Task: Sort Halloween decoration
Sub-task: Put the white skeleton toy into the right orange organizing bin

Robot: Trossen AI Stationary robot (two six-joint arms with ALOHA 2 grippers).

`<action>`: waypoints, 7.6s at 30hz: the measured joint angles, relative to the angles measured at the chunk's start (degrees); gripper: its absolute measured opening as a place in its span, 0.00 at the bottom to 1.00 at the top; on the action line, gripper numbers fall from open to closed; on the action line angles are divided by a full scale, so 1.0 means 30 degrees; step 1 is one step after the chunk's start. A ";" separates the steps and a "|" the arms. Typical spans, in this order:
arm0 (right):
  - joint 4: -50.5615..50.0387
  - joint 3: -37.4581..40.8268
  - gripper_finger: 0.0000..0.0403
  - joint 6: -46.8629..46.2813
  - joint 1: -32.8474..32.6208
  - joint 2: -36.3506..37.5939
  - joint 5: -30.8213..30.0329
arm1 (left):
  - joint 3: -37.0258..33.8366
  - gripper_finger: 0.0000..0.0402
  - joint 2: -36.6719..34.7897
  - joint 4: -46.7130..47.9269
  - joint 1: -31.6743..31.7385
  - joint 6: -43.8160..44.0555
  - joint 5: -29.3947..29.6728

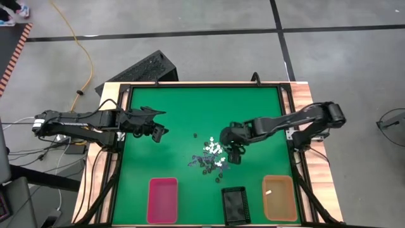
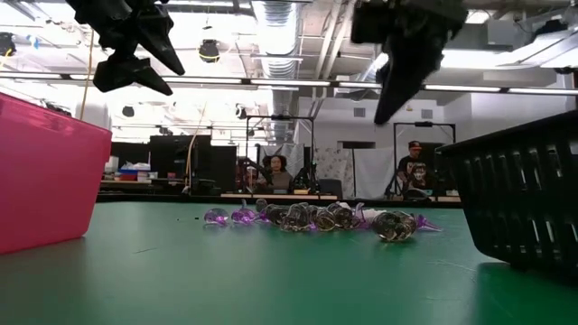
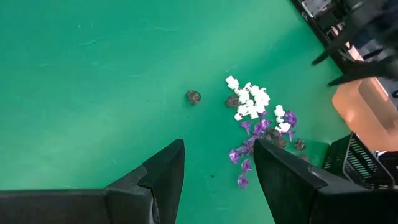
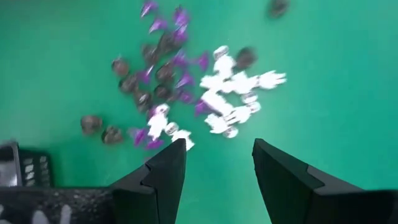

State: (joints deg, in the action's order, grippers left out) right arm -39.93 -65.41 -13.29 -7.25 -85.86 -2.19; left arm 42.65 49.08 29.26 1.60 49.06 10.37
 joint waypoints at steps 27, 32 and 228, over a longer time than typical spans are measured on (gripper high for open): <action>0.2538 -0.0051 0.49 0.4984 0.0845 -0.6070 0.0123 | 0.0000 0.46 0.0007 0.0445 0.0003 -0.0490 0.0779; 0.2414 -0.0050 0.35 0.4957 0.0848 -0.6085 0.0042 | 0.0000 0.46 0.0007 0.0444 -0.0002 -0.0499 0.1017; 0.2276 -0.1326 0.28 0.1919 0.0250 -0.7352 0.0065 | 0.0000 0.46 0.0015 0.1581 -0.0003 -0.0838 0.2331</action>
State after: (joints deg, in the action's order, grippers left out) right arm -33.10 -69.38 -7.53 -6.50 -107.92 -2.00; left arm 42.65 49.12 34.00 1.59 46.55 17.37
